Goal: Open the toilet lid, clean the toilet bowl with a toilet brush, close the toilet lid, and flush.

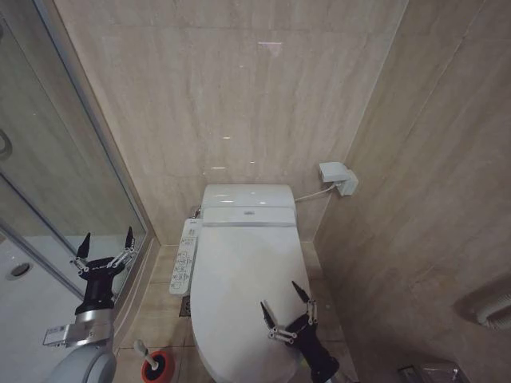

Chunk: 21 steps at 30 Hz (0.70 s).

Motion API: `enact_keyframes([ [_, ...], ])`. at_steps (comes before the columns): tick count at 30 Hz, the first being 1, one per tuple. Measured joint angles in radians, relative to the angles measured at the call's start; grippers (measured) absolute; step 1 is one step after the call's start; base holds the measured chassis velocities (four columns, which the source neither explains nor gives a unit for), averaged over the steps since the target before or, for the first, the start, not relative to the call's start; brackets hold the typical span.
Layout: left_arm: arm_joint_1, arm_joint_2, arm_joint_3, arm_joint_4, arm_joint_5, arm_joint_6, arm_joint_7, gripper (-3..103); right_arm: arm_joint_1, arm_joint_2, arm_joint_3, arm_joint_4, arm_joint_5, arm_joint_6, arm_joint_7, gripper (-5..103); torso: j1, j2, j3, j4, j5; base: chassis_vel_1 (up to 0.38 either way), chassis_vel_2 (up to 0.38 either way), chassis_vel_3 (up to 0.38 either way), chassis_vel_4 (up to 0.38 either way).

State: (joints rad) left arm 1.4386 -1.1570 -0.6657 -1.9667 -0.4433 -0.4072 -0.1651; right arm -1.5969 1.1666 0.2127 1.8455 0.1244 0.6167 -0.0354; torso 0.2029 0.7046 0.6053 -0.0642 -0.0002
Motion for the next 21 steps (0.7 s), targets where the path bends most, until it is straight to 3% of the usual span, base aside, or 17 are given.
enact_keyframes([
  [5,-0.04,0.08,0.063,0.084,-0.022,0.008,0.003,100,0.021,0.063,0.005,-0.092,-0.021,0.003,0.018,100,0.0,0.0,0.0,0.0001,0.0,0.0,0.0,0.0,0.0],
  [11,-0.09,0.138,0.141,0.166,-0.049,0.015,0.031,100,0.026,0.126,0.045,-0.046,-0.01,0.008,0.02,100,0.0,0.0,0.0,0.0005,0.0,0.0,0.0,0.0,0.0],
  [16,-0.217,0.187,0.243,0.276,-0.078,0.016,0.084,100,0.004,0.154,0.106,0.107,0.019,0.014,0.006,100,0.0,0.0,0.0,0.0001,-0.0002,0.0,0.0,0.0,0.0],
  [21,-0.412,0.216,0.36,0.447,-0.08,-0.021,0.152,100,-0.011,0.176,0.171,0.208,0.069,0.006,-0.007,100,0.0,0.0,0.0,0.0001,0.0,0.0,0.0,0.0,0.0],
])
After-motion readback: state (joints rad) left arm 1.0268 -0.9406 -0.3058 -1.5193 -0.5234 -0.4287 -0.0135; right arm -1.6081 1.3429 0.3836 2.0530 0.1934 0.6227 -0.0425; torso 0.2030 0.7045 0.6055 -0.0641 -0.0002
